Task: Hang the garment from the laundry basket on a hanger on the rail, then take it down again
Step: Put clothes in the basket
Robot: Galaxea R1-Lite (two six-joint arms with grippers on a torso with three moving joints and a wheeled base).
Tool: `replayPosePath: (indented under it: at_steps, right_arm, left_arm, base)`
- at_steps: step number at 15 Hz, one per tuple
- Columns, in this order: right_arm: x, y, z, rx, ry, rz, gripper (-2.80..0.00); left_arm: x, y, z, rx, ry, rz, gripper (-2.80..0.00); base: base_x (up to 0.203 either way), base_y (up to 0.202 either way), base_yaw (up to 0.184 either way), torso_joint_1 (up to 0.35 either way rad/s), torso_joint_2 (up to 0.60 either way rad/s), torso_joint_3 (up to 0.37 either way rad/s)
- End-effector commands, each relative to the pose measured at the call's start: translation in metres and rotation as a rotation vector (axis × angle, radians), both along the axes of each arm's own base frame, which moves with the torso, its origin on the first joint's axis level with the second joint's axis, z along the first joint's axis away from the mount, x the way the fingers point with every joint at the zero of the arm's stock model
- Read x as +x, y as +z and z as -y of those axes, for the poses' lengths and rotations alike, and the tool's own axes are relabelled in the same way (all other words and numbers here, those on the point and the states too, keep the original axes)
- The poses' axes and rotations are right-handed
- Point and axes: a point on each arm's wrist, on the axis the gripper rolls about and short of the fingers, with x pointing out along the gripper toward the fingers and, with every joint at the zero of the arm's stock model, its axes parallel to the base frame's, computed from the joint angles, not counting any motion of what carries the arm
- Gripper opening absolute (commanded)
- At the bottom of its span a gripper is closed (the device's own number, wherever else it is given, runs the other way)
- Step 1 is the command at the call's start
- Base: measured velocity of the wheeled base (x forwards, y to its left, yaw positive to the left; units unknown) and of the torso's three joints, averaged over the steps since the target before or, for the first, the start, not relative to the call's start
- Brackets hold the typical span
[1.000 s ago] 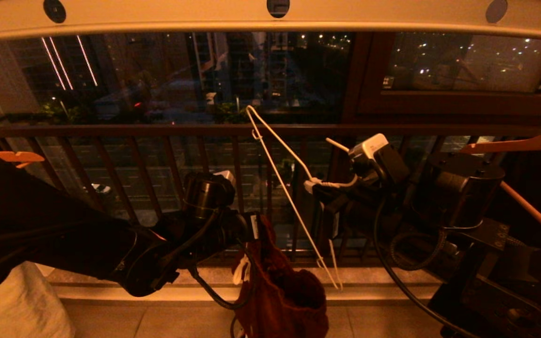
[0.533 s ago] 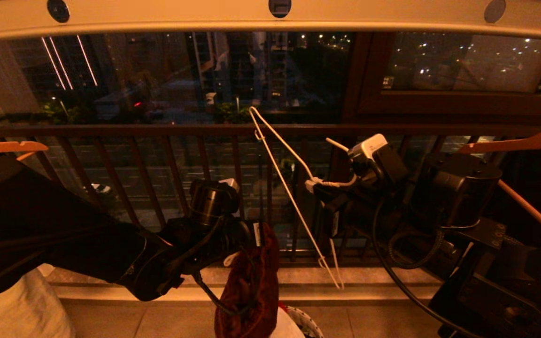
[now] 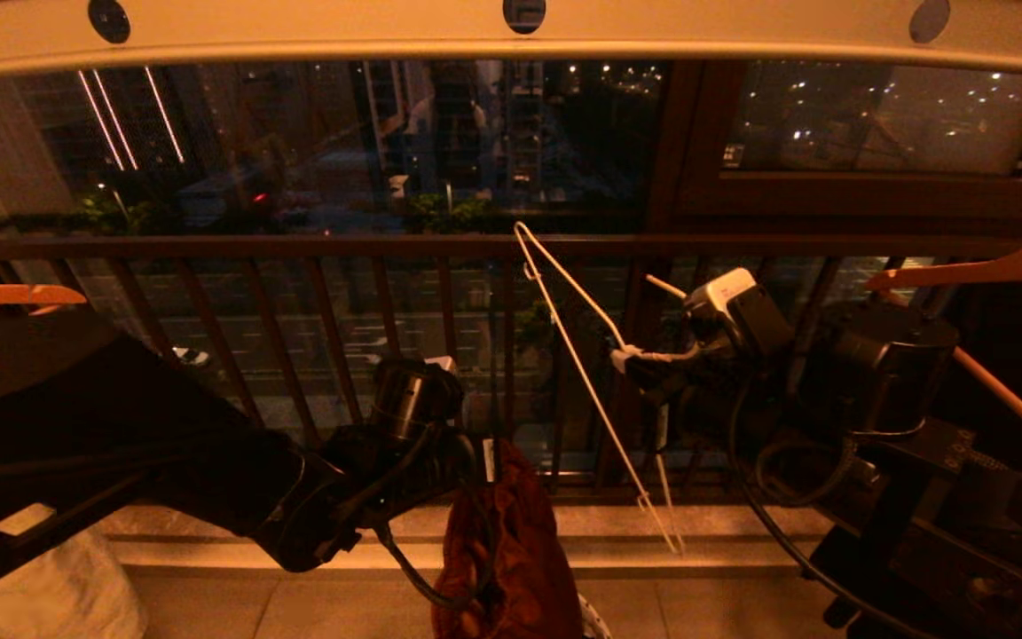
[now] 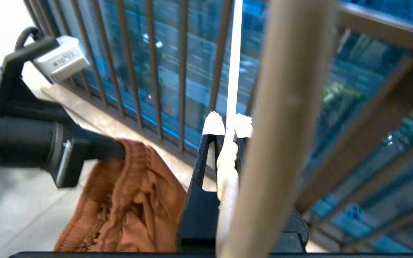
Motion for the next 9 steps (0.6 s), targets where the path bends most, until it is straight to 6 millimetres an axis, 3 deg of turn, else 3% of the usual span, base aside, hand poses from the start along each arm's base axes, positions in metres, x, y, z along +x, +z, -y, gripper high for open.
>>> replayPosePath:
  at_steps: [1, 9]
  right_arm:
    - [-0.001, -0.002, 0.008, -0.001, -0.019, -0.001, -2.8]
    - [-0.002, -0.001, 0.012, -0.01, -0.027, 0.017, -2.8]
  left_arm:
    - [0.006, -0.016, 0.004, 0.023, 0.008, -0.027, -2.8]
    - [0.016, -0.068, 0.01, 0.172, 0.052, -0.088, -2.8]
  base:
    - [0.0, 0.0, 0.0, 0.0, 0.0, 0.0]
    - [0.0, 0.0, 0.0, 0.0, 0.0, 0.0]
